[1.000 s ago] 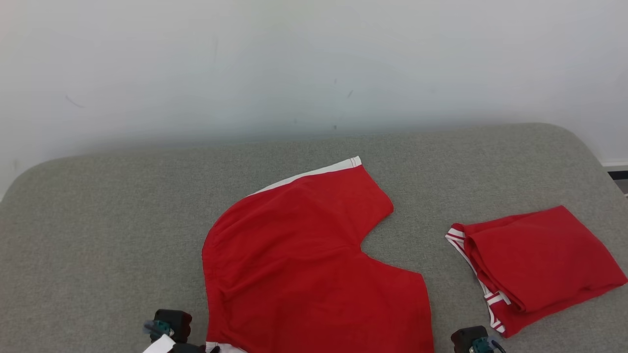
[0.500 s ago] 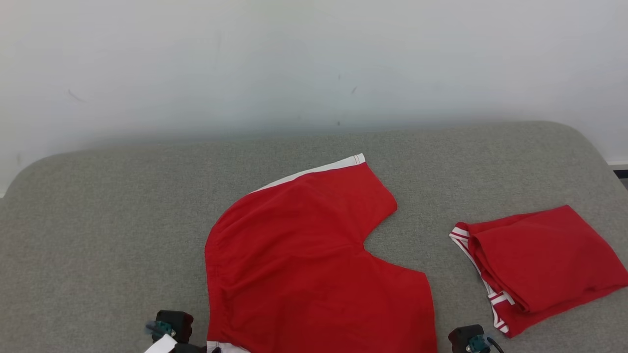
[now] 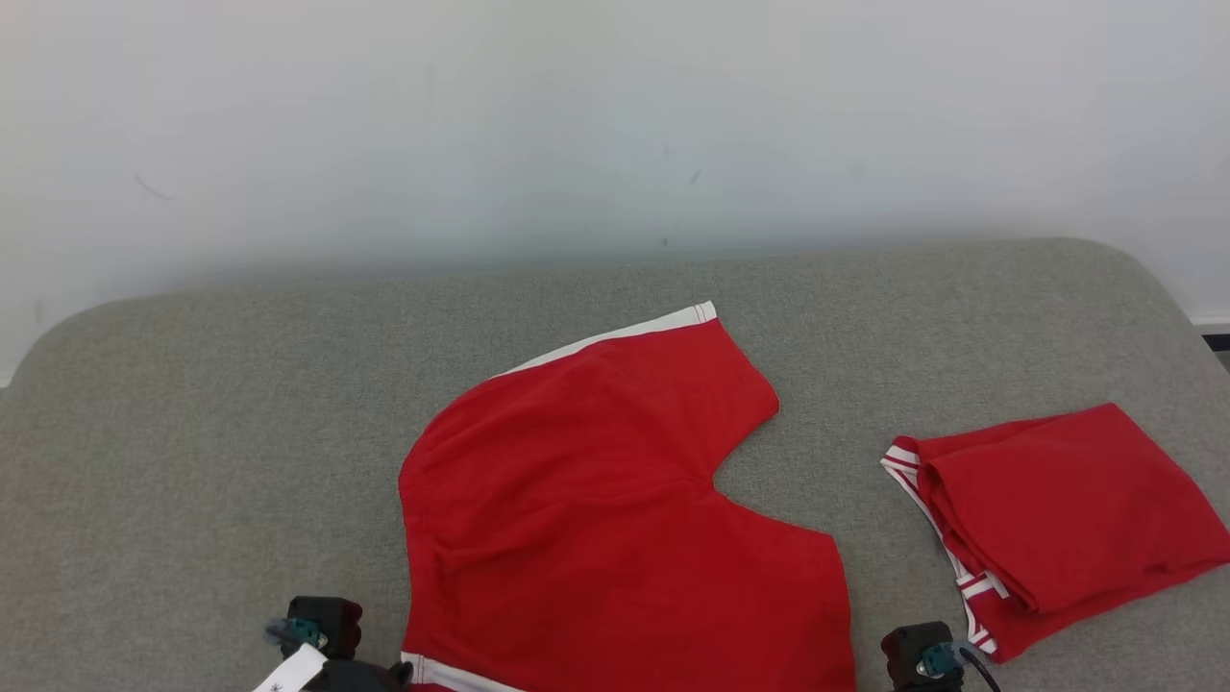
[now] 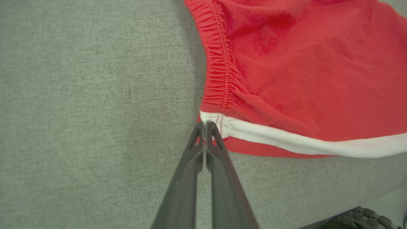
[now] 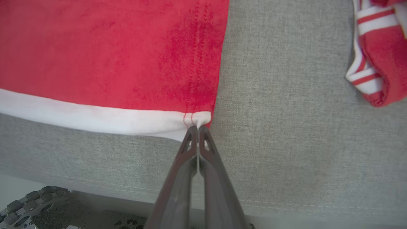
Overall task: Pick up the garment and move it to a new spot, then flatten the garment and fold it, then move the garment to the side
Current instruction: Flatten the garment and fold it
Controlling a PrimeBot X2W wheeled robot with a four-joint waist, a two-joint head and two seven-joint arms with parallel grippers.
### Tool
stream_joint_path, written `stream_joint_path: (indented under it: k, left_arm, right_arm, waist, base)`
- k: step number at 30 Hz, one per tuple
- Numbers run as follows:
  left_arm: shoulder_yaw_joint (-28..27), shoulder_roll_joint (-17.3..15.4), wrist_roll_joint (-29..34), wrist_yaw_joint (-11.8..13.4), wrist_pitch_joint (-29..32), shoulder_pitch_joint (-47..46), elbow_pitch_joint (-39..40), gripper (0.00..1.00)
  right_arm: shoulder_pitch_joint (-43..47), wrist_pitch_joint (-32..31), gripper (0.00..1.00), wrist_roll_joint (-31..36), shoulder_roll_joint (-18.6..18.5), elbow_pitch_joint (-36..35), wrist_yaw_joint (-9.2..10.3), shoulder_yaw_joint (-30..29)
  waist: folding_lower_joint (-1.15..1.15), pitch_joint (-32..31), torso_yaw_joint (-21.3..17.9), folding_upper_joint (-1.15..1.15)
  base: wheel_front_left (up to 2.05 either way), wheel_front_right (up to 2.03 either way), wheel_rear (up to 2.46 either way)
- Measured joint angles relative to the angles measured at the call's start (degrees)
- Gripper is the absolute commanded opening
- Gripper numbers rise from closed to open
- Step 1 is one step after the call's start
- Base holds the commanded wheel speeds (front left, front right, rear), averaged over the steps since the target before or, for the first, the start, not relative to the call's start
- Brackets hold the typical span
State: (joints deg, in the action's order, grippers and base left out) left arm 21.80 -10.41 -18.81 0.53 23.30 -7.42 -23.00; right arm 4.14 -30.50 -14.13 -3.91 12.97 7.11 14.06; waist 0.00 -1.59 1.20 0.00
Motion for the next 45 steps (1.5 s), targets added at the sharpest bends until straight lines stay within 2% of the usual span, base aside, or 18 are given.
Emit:
stream_joint_path:
  k: [1,9,16,21,25,30,36,45]
  left_arm:
    - [-0.2,-0.1,-0.1,0.0,-0.1,0.0,0.1,0.0]
    - [-0.3,-0.6,-0.3,0.0,-1.2,0.7,5.0,0.0]
    - [-0.7,-0.6,-1.1,0.0,-1.4,3.4,10.1,0.0]
    - [-2.1,-0.1,-2.9,0.0,-2.4,3.4,14.0,0.0]
    - [-2.8,0.8,-3.8,0.5,-2.7,2.0,15.4,0.0]
    - [-3.4,3.4,-5.2,0.6,-2.7,-2.7,15.3,0.0]
    - [-4.6,5.2,-4.7,3.3,-2.2,-8.5,13.4,0.0]
    - [-6.1,7.3,-3.9,5.5,-2.4,-19.9,8.2,0.0]
  right_arm:
    - [0.0,0.0,0.0,0.0,0.0,-0.3,0.0,-0.1]
    - [2.1,0.3,0.0,-1.5,-0.8,-5.2,-0.14,-0.8]
    - [4.8,0.6,0.0,-4.5,-0.8,-11.9,-1.09,-2.2]
    - [4.3,1.3,0.0,-7.2,-0.8,-17.3,-1.88,-4.5]
    - [1.2,1.1,0.0,-7.6,-1.9,-19.0,-2.77,-5.7]
    - [-6.3,-0.5,0.0,-8.4,-3.5,-18.0,-3.9,-6.7]
    - [-16.6,-2.5,0.0,-8.4,-5.9,-14.1,-5.56,-6.9]
    - [-34.6,-3.3,0.0,-5.8,-8.0,-3.7,-8.23,-5.6]
  waist:
    - [0.0,0.0,0.0,0.0]
    - [0.0,-0.7,0.2,0.0]
    - [0.0,-1.2,0.6,0.0]
    - [0.0,-1.4,0.8,0.0]
    - [0.0,-1.1,0.9,0.0]
    - [0.0,0.3,1.1,0.0]
    - [0.01,2.9,1.3,0.0]
    - [0.01,9.4,2.5,0.0]
  base:
    - [0.0,0.0,0.0]
    - [0.0,0.0,0.0]
    - [0.0,0.0,0.0]
    - [0.0,0.0,0.0]
    - [0.0,0.0,0.0]
    - [0.0,0.0,0.0]
    - [0.0,0.0,0.0]
    - [0.0,0.0,0.0]
